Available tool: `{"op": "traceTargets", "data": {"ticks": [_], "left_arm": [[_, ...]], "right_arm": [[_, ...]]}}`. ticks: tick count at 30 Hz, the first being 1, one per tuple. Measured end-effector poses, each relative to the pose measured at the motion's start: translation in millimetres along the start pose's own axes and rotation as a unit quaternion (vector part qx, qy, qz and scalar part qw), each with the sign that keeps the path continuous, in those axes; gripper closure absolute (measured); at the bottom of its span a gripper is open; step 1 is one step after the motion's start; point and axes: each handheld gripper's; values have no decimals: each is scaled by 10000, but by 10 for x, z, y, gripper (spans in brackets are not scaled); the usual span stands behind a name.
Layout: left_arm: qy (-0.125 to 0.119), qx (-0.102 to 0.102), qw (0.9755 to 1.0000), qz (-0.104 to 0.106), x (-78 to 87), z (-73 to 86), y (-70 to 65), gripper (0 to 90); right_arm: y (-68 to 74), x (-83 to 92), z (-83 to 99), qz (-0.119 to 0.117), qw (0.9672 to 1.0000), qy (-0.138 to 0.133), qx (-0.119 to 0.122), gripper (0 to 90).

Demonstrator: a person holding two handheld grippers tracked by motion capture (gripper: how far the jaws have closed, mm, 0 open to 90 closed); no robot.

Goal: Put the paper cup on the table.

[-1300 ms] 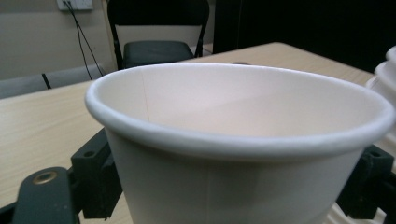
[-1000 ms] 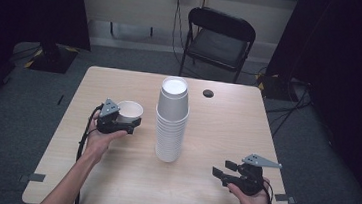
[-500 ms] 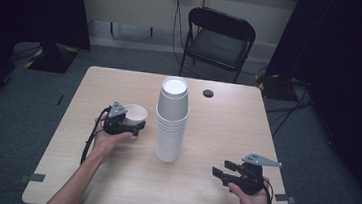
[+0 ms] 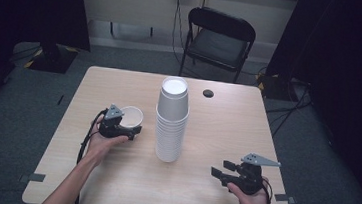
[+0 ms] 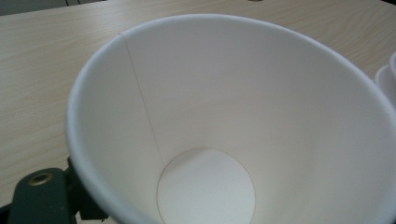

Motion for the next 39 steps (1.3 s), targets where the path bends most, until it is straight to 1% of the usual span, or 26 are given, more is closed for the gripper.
{"op": "traceTargets", "data": {"ticks": [2,6,9,10,11,13,14,16,17,19,21,24,25,26,27,28,29,30,31,32,33,34,35,37,38,39], "left_arm": [[-45,43,10000,12,-3,4,7,134],[7,11,10000,-18,-4,25,10,134],[-28,-6,10000,-33,10,47,11,139],[-7,-39,10000,-24,21,52,9,140],[-2,-5,10000,-9,26,53,4,140],[33,-36,10000,-8,38,51,9,140],[32,8,10000,21,41,54,7,139],[150,-61,9999,1,40,61,-7,139],[264,-69,9996,-19,30,71,-18,145],[276,-166,9994,-84,31,82,-22,153],[256,-163,9994,-151,38,85,-27,155],[408,-138,9989,-183,52,102,-21,155],[501,-168,9983,-230,77,134,-7,155],[501,-168,9983,-230,77,134,-7,155],[501,-79,9985,-208,112,155,20,154],[501,-79,9985,-208,112,155,20,156],[447,-107,9987,-214,149,171,31,155],[447,-107,9987,-214,149,171,31,155],[400,-75,9989,-228,162,174,27,155],[400,-123,9989,-207,180,175,25,155],[454,-179,9985,-238,209,173,17,156],[454,-179,9985,-238,209,173,17,156],[444,-118,9986,-266,245,179,7,156],[434,-116,9986,-277,266,179,2,156],[466,-135,9986,-232,294,178,-1,156],[479,-77,9986,-223,350,181,-22,156]], "right_arm": [[-1,-6,2,-5,10000,1,4,368],[0,1,2,-37,10000,-6,16,382],[6,5,10,-62,10000,-29,39,382],[9,3,12,-60,10000,-32,32,381],[11,1,13,-58,10000,-29,25,378],[13,1,13,-64,10000,-24,22,376],[14,0,12,-54,10000,-26,24,370],[15,5,4,-38,10000,-27,19,368],[16,9,0,-25,10000,-46,22,365],[12,16,-1,-9,10000,-69,15,360],[11,22,4,-3,10000,-66,-3,361],[9,25,10,-2,10000,-60,-11,361],[8,31,5,-4,10000,-71,-17,361],[8,31,5,-4,10000,-71,-17,361],[6,28,1,3,10000,-77,-24,361],[6,28,1,3,10000,-77,-24,361],[10,21,-2,4,10000,-66,-3,361],[10,21,-2,4,10000,-66,-3,361],[19,17,-3,0,10000,-66,-1,360],[20,18,-4,4,10000,-78,-3,359],[21,20,-6,7,10000,-76,-4,359],[21,20,-6,7,10000,-76,-4,359],[13,28,-6,49,9999,-96,-33,348],[4,31,-6,62,9999,-106,-45,346],[4,31,-6,62,9999,-106,-45,346],[1,41,-6,114,9999,-118,-43,321]]}}
Point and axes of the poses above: each handheld gripper's, and its own axes: x roughly backward along the jaws, z roughly out of its underside, y roughly to its left, and after that the axes turned 7 degrees about x, right-handed
